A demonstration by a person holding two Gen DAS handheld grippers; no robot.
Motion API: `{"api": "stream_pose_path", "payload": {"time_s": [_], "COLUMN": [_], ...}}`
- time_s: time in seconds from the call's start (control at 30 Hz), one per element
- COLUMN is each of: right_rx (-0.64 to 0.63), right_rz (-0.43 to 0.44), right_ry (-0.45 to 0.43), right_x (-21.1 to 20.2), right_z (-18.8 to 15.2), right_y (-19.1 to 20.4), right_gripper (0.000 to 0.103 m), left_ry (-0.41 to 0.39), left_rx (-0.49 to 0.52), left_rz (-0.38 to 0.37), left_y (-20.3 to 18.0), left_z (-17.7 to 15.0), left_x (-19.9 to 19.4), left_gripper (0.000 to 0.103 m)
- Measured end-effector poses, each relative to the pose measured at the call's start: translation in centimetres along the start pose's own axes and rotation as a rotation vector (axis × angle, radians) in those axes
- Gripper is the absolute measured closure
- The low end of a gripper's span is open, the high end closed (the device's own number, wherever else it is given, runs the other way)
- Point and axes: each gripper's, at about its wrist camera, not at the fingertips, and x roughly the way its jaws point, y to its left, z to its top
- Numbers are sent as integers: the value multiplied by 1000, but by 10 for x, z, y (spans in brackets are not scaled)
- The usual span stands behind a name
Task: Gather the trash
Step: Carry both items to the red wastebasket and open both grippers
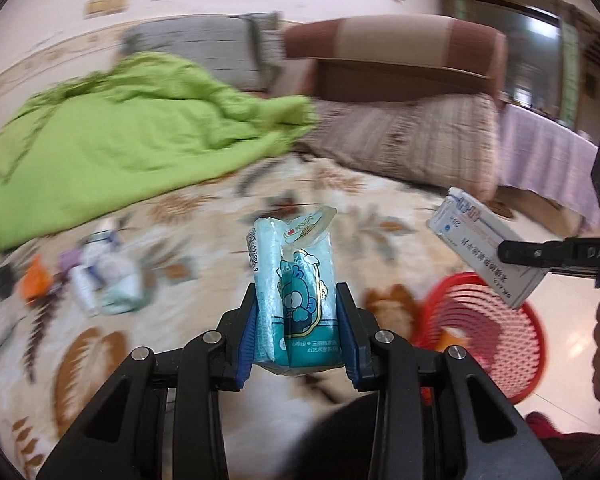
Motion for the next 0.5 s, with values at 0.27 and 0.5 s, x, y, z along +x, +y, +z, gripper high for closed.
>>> {"api": "stream_pose_path", "payload": {"time_s": [0.27, 0.5], "right_rx": [105, 184], "right_rz": [-136, -189], "right_ry": [-30, -6], "right_x": [-47, -47], "right_z": [-13, -21], "right_y": [-63, -97], "right_gripper": [88, 84], "left_ry": [69, 149], "left_rx": [109, 136], "left_rz": [-224, -316], "left_y": [-92, -125], "left_z": [11, 9], "left_x": [32, 56], "left_gripper": [67, 32]}}
